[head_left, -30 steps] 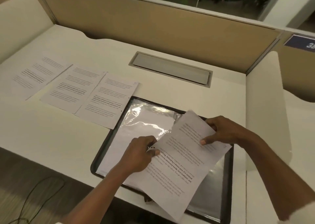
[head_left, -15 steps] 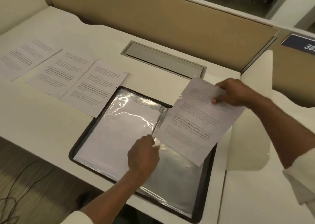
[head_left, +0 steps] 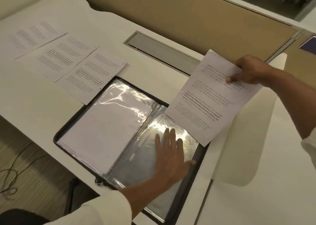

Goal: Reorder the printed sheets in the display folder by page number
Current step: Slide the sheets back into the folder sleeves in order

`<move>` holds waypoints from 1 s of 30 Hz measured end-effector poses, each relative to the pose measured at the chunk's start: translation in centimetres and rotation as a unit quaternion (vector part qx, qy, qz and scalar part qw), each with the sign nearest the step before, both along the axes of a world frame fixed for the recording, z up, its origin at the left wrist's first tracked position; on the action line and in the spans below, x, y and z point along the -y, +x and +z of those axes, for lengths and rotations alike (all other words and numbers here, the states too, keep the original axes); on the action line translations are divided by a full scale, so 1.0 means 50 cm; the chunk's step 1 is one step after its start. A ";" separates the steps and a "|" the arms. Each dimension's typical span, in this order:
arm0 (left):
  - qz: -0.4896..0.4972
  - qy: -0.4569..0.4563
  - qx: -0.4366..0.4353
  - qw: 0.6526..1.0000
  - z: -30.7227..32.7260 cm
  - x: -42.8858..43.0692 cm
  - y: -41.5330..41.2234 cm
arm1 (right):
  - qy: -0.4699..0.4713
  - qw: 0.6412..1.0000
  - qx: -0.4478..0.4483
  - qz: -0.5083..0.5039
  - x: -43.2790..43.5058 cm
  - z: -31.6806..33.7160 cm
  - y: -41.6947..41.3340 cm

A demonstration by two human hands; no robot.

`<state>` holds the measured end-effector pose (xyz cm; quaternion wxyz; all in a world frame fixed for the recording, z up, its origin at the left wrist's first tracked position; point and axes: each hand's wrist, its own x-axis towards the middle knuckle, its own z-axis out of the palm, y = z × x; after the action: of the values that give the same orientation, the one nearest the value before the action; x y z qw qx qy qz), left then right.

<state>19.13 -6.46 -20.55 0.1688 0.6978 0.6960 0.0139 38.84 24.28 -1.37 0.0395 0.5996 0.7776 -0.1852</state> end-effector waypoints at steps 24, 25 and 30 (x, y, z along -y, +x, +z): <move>0.289 0.070 0.235 0.925 0.049 -0.032 0.024 | -0.092 0.994 -0.063 -0.006 -0.123 0.014 0.046; 0.300 0.068 0.243 0.920 0.047 -0.032 0.017 | -0.099 0.993 -0.061 -0.007 -0.127 0.008 0.041; 0.299 0.103 0.271 0.909 0.041 -0.019 -0.008 | -0.109 0.993 -0.042 0.023 -0.135 -0.010 0.009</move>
<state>18.71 -5.52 -18.48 0.2658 0.4395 0.7944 0.3243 39.27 31.05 -1.87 0.0765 0.5656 0.7671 -0.2930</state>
